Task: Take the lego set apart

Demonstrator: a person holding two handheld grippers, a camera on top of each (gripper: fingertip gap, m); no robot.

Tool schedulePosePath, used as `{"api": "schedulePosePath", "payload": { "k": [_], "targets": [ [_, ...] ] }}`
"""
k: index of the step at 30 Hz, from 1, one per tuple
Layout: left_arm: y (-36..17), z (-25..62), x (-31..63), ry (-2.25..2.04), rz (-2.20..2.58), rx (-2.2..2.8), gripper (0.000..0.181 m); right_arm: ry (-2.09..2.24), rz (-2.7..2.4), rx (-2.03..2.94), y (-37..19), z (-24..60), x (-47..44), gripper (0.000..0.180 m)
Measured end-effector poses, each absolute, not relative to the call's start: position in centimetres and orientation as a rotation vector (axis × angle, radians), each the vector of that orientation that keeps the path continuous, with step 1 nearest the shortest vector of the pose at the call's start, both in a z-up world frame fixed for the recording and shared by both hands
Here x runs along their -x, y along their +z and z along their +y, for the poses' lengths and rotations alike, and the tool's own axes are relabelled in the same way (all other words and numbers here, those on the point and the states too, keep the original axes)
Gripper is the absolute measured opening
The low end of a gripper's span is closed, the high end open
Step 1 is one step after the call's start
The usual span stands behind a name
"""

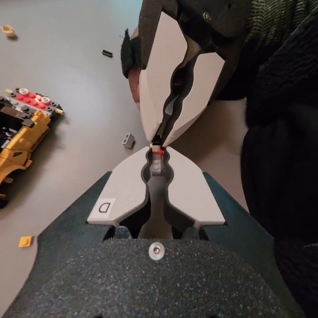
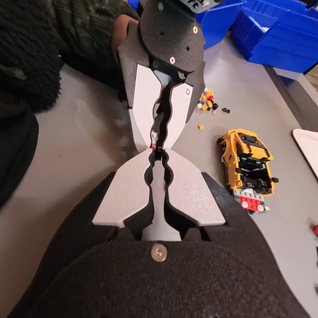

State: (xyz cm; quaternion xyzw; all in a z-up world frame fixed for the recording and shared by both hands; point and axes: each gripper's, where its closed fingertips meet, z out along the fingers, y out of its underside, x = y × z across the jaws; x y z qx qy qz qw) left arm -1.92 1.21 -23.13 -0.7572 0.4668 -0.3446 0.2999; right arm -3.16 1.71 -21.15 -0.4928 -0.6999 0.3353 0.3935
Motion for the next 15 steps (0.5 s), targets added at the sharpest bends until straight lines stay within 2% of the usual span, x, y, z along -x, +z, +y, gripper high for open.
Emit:
{"api": "schedulePosePath", "payload": {
  "k": [15],
  "targets": [
    [-21.2, 0.9, 1.4, -1.021, 1.188, 1.934, 0.012, 1.247, -1.639, 1.378, -18.9, 1.5, 2.7, 0.007]
  ]
}}
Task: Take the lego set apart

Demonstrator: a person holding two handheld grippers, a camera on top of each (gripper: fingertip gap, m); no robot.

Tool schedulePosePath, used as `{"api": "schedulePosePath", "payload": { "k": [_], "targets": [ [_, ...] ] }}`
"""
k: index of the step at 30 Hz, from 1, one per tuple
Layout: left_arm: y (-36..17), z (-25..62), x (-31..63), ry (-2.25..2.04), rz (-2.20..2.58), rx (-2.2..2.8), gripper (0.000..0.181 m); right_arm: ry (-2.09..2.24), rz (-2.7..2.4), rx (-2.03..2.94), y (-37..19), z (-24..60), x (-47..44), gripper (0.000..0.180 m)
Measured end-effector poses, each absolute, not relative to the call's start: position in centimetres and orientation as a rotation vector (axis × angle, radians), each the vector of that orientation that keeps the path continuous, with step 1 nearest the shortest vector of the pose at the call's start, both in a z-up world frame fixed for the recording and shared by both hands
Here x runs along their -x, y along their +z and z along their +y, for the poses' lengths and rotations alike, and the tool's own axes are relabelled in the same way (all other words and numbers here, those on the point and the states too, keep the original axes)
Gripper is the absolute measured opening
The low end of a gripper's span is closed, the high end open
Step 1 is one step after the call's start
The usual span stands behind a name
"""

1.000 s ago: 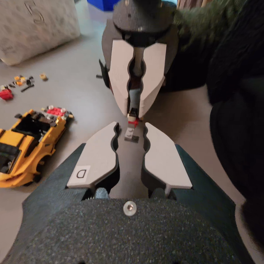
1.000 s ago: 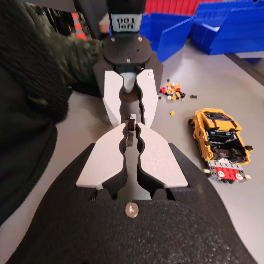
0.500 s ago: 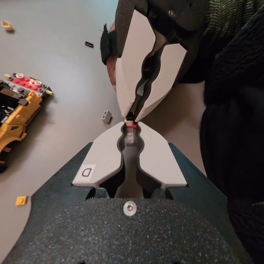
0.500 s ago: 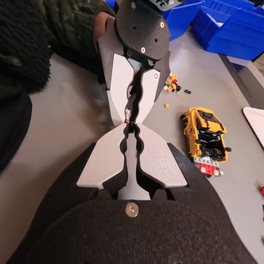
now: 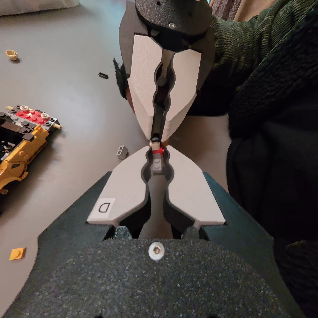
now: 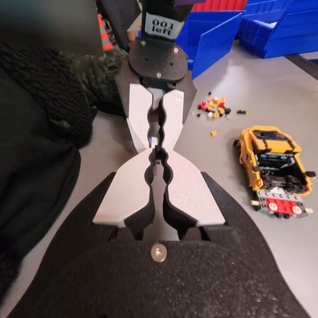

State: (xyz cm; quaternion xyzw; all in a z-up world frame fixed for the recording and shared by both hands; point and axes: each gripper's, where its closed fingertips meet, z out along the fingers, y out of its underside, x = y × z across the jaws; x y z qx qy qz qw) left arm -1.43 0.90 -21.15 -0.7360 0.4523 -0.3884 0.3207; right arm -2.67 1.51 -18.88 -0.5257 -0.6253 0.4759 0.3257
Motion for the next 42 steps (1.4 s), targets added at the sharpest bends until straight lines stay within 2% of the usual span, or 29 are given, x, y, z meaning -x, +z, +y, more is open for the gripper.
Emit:
{"api": "schedulePosePath", "payload": {
  "k": [2, 3, 7, 10, 14, 20, 31, 34, 37, 42],
  "targets": [
    [-24.1, 1.2, 2.9, -0.855, 1.267, 2.035, 0.012, 1.428, -1.474, 1.325, -15.4, 2.3, 1.8, 0.006],
    [-24.2, 0.8, 2.8, -0.926, 1.231, 2.043, 0.012, 1.403, -1.443, 1.320, -14.6, 3.3, 1.3, 0.006],
    [-22.9, 2.2, 2.5, -0.906, 1.157, 1.984, 0.011, 1.314, -1.463, 1.374, -16.2, 3.7, 1.0, 0.006],
    [-24.9, 1.8, 2.3, -0.871, 1.220, 2.033, 0.012, 1.328, -1.462, 1.364, -16.2, 3.8, 1.0, 0.006],
    [-23.5, 2.3, 2.0, -0.974, 1.139, 1.976, 0.032, 1.294, -1.485, 1.328, -16.4, 3.4, 1.1, 0.006],
    [-18.1, 2.4, 1.6, -1.487, 0.802, 1.831, 0.019, 0.998, -1.588, 1.221, -17.5, 3.1, 1.8, 0.007],
    [-18.5, 2.2, 1.5, -1.693, 0.685, 1.897, 0.005, 0.662, -1.692, 1.071, -18.7, 2.7, 2.6, 0.007],
    [-19.3, 2.8, 2.5, -1.563, 0.729, 1.957, 0.003, 0.642, -1.679, 1.129, -19.2, 3.6, 2.4, 0.013],
    [-21.3, 6.0, 6.9, -1.084, 0.752, 2.078, 0.003, 0.609, -1.734, 1.290, -21.6, 5.2, 1.4, 0.023],
    [-24.4, 9.5, 16.2, -0.535, 0.602, 2.278, 0.003, 0.572, -1.863, 1.435, -25.0, 5.2, 0.8, 0.025]
  ]
}}
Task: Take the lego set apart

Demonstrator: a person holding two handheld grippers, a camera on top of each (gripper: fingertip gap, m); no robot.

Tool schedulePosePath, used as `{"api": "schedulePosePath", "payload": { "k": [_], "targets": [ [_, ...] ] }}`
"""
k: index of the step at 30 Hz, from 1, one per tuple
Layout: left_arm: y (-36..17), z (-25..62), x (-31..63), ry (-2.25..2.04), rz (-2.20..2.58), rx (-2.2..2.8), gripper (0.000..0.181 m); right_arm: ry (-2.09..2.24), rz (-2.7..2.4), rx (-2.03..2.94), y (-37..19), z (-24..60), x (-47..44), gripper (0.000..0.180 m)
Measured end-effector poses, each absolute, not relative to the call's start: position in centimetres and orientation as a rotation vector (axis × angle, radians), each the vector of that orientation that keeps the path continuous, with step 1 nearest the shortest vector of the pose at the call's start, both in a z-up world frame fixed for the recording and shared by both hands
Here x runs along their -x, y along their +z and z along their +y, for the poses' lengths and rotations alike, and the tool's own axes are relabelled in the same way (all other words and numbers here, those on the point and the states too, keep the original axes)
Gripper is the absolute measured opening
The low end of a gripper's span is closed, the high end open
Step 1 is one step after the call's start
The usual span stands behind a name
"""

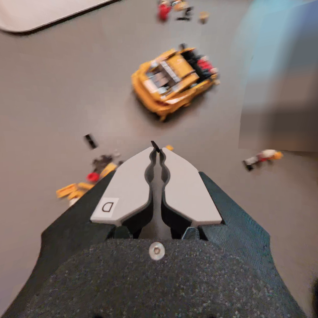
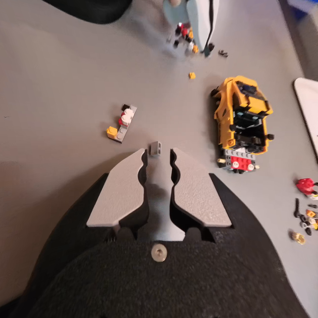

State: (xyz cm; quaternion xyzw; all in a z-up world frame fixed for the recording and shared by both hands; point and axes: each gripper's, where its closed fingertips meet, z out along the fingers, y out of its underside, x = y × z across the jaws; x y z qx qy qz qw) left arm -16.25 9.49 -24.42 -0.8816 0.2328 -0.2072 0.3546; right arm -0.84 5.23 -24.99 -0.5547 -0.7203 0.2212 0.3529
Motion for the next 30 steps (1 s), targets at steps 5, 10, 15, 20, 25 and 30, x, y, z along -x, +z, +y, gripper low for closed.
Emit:
{"api": "schedulePosePath", "payload": {
  "k": [5, 10, 15, 20, 25, 30],
  "targets": [
    [-25.5, 10.2, 19.5, -0.395, 0.505, 2.356, 0.016, 0.537, -1.896, 1.515, -26.3, 5.6, 0.9, 0.024],
    [-24.0, 10.2, 17.8, -0.388, 0.622, 2.241, 0.030, 0.541, -1.913, 1.482, -26.3, 5.2, 1.3, 0.012],
    [-19.1, 6.4, 9.2, -0.627, 0.996, 1.818, 0.028, 1.049, -1.688, 1.530, -21.8, 3.6, 2.6, 0.012],
    [-16.3, 1.8, 3.2, -0.731, 1.227, 1.508, 0.023, 1.593, -1.475, 1.534, -17.4, 2.1, 2.7, 0.012],
    [-17.1, 0.8, 2.0, -0.734, 1.286, 1.503, 0.012, 1.676, -1.525, 1.489, -17.0, 0.5, 2.7, 0.012],
    [-17.0, 0.6, 2.8, -0.711, 1.294, 1.548, 0.012, 1.649, -1.519, 1.477, -16.9, 0.5, 2.8, 0.012]
  ]
}}
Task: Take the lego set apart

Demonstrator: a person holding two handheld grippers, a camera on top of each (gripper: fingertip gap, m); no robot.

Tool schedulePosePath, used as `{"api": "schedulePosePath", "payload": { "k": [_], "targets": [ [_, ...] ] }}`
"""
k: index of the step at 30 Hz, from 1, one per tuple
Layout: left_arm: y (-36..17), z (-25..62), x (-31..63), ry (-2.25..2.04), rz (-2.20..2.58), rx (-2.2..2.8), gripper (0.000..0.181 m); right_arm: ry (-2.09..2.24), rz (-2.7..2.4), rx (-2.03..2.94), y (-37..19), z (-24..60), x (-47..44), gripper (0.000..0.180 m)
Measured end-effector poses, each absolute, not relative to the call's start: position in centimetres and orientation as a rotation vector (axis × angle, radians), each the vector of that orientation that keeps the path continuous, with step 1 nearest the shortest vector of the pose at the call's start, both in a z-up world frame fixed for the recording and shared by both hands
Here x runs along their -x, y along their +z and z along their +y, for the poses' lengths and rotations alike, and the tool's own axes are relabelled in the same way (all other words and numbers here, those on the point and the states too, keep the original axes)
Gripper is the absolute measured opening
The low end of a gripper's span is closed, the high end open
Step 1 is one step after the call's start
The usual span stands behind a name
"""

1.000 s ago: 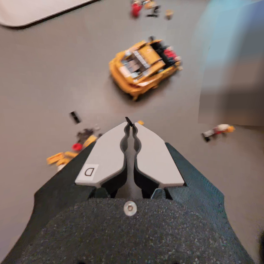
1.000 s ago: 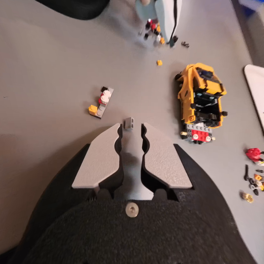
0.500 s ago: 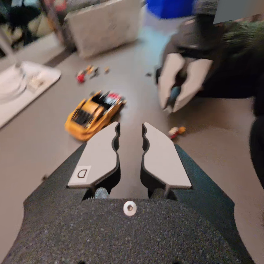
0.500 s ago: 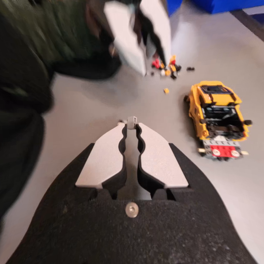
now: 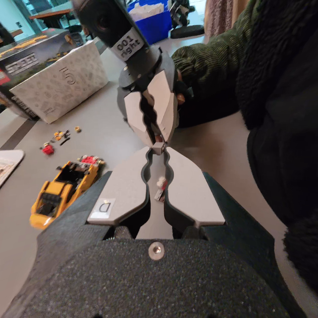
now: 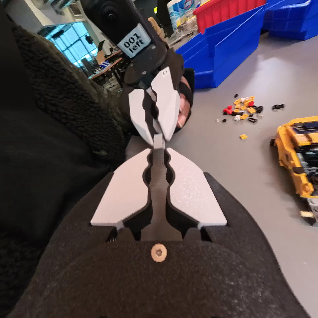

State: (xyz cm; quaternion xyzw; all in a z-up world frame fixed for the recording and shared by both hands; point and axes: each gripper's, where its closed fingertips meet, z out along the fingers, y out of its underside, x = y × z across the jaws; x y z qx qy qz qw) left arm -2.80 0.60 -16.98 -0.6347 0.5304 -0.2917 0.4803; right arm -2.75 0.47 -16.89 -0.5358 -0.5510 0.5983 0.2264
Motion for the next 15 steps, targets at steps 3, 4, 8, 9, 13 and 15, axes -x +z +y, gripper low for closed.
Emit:
{"api": "schedulePosePath", "payload": {
  "k": [3, 4, 8, 9, 13, 15],
  "targets": [
    [-15.4, 2.8, 7.7, -0.530, 1.135, 1.630, 0.012, 1.561, -1.437, 1.492, -16.8, 2.4, 2.4, 0.018],
    [-14.5, 3.7, 10.4, -0.451, 1.042, 1.662, 0.012, 1.531, -1.410, 1.497, -16.7, 3.0, 2.1, 0.018],
    [-11.5, 6.1, 26.2, -0.013, 0.463, 1.799, 0.012, 1.484, -1.292, 1.532, -16.5, 5.4, 1.4, 0.018],
    [-11.8, 5.8, 30.1, 0.073, 0.314, 1.862, 0.012, 1.493, -1.268, 1.540, -16.4, 5.7, 1.3, 0.018],
    [-16.2, 3.6, 38.6, 0.150, -0.053, 2.101, 0.012, 1.499, -1.245, 1.555, -16.5, 6.1, 1.3, 0.018],
    [-18.4, 3.0, 40.1, 0.162, -0.161, 2.184, 0.012, 1.496, -1.257, 1.559, -16.8, 6.0, 1.4, 0.018]
  ]
}}
